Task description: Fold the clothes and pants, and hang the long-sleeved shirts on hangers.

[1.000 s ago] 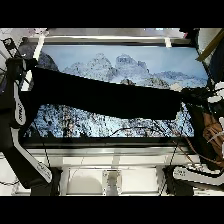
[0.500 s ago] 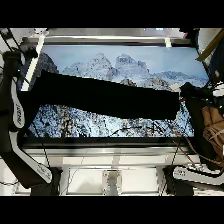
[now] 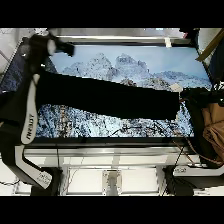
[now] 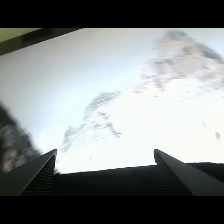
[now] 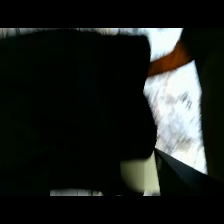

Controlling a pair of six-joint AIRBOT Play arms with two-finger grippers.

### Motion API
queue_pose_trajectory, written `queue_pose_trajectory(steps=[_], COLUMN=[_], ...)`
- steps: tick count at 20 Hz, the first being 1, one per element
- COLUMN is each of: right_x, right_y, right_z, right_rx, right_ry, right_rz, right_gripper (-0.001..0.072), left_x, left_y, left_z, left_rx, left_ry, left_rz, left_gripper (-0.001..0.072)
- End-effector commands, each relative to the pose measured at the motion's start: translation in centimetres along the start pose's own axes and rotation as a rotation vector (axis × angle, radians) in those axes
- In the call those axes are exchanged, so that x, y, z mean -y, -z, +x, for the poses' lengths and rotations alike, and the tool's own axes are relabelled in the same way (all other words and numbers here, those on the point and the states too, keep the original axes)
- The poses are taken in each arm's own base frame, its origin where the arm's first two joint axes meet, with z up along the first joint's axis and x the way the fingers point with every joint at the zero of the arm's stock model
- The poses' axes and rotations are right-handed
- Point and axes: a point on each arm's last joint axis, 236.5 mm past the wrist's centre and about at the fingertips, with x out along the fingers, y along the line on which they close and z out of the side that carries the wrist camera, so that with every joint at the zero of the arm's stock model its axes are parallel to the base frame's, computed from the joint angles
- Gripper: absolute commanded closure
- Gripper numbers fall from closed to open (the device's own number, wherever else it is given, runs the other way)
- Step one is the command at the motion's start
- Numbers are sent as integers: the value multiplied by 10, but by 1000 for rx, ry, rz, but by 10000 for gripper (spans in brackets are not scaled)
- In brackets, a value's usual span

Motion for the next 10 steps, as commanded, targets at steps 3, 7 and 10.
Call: queue_pose_trajectory(steps=[3, 7, 10], right_x=[14, 30, 25], right_y=[23, 14, 12], right_z=[39, 56, 63], right_rx=[-141, -113, -105], right_ry=[-127, -102, -146], right_rz=[-1, 18, 24], right_gripper=[7, 7, 10], left_x=[150, 208, 235], left_y=[-17, -4, 9], left_z=[-1, 5, 12], left_rx=[53, 46, 26], left_ry=[190, 257, 291], left_rz=[261, 408, 435], left_gripper=[1, 2, 2])
